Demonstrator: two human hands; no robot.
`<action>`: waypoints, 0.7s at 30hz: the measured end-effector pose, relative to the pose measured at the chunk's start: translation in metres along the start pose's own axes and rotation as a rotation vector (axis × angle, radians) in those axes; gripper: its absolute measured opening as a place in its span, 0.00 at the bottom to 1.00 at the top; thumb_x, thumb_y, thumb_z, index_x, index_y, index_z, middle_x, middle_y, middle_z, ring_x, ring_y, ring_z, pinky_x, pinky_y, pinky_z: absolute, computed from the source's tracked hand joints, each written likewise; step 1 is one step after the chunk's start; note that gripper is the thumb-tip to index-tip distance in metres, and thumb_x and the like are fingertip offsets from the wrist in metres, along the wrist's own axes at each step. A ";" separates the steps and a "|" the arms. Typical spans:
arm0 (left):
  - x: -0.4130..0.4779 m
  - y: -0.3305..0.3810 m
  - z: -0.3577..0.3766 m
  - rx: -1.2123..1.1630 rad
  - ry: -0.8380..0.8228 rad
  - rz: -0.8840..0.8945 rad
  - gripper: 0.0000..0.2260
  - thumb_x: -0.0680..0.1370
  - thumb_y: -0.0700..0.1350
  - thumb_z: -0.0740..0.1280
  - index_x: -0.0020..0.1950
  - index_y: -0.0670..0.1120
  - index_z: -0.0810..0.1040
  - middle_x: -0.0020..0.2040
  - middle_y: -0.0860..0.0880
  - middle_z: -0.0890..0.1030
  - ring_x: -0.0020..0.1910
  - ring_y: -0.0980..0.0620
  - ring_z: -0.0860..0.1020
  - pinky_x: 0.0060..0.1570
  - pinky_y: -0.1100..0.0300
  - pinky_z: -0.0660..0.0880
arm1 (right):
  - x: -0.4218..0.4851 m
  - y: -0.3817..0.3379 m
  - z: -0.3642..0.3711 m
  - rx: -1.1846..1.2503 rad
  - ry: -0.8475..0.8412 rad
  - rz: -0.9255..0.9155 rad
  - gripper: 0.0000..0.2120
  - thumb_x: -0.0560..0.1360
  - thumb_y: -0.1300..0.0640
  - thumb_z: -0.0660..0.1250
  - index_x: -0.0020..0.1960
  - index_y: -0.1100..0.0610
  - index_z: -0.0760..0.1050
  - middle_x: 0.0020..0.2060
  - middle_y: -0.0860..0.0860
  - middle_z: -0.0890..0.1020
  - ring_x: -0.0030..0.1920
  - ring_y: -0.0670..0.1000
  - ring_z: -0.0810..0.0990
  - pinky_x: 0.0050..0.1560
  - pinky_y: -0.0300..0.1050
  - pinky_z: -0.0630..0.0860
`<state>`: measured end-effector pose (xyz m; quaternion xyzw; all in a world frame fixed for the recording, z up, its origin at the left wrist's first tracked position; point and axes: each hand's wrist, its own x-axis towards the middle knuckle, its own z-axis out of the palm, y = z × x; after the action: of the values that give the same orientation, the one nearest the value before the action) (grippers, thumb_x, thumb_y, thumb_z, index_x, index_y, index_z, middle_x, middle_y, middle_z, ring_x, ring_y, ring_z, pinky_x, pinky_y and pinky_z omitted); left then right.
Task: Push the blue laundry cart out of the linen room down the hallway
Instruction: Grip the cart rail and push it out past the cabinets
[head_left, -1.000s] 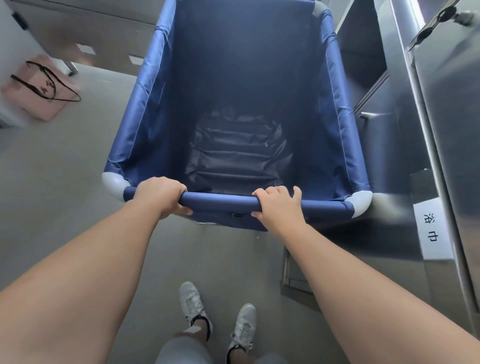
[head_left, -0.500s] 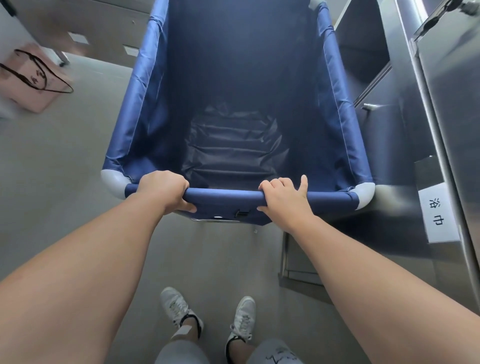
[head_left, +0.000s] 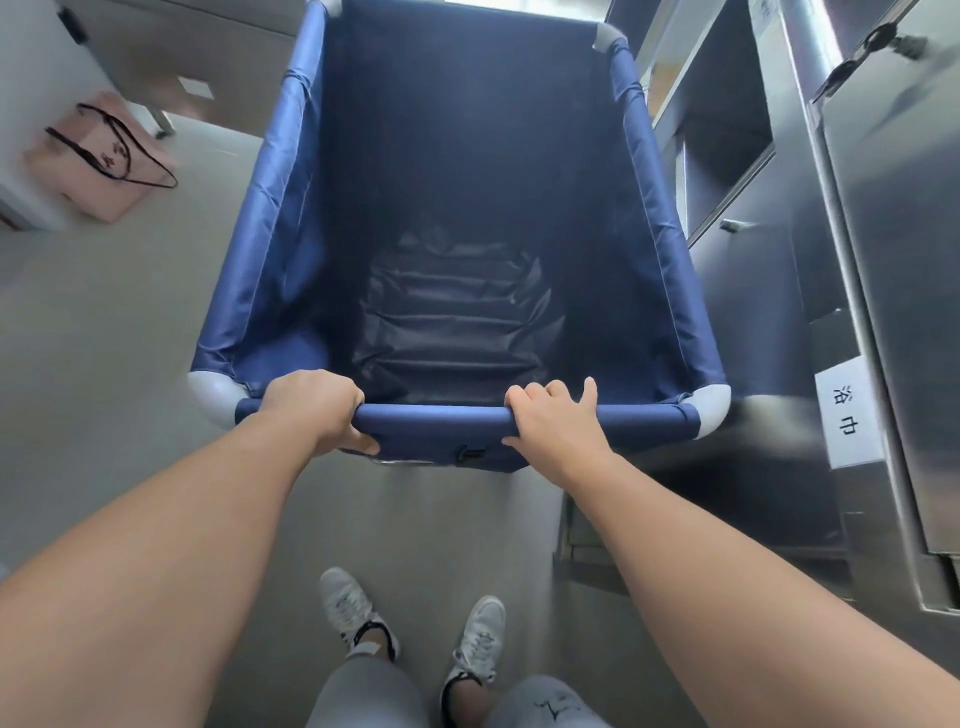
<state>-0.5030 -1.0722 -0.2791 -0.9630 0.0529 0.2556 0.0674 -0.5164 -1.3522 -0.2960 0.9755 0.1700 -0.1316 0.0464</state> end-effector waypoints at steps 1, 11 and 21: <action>-0.001 0.001 0.000 0.000 -0.002 -0.003 0.20 0.67 0.69 0.70 0.38 0.54 0.74 0.35 0.56 0.76 0.38 0.50 0.76 0.34 0.58 0.66 | -0.001 0.001 0.001 0.003 0.001 -0.004 0.15 0.77 0.43 0.64 0.57 0.52 0.67 0.51 0.49 0.76 0.54 0.56 0.72 0.65 0.71 0.58; -0.005 0.004 0.005 0.017 0.002 0.001 0.19 0.68 0.69 0.69 0.40 0.55 0.74 0.36 0.56 0.75 0.40 0.49 0.76 0.36 0.57 0.67 | 0.000 0.007 0.005 0.001 0.031 -0.099 0.16 0.77 0.44 0.64 0.47 0.52 0.59 0.44 0.50 0.76 0.40 0.54 0.68 0.38 0.50 0.62; 0.023 -0.031 -0.003 0.014 0.049 0.014 0.19 0.69 0.70 0.68 0.38 0.55 0.72 0.36 0.56 0.75 0.40 0.49 0.76 0.36 0.57 0.68 | 0.036 -0.014 -0.011 0.098 -0.016 -0.020 0.14 0.75 0.47 0.66 0.51 0.53 0.65 0.45 0.49 0.77 0.43 0.55 0.75 0.41 0.51 0.65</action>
<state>-0.4772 -1.0434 -0.2854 -0.9681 0.0631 0.2320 0.0711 -0.4863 -1.3261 -0.2959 0.9738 0.1727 -0.1481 -0.0016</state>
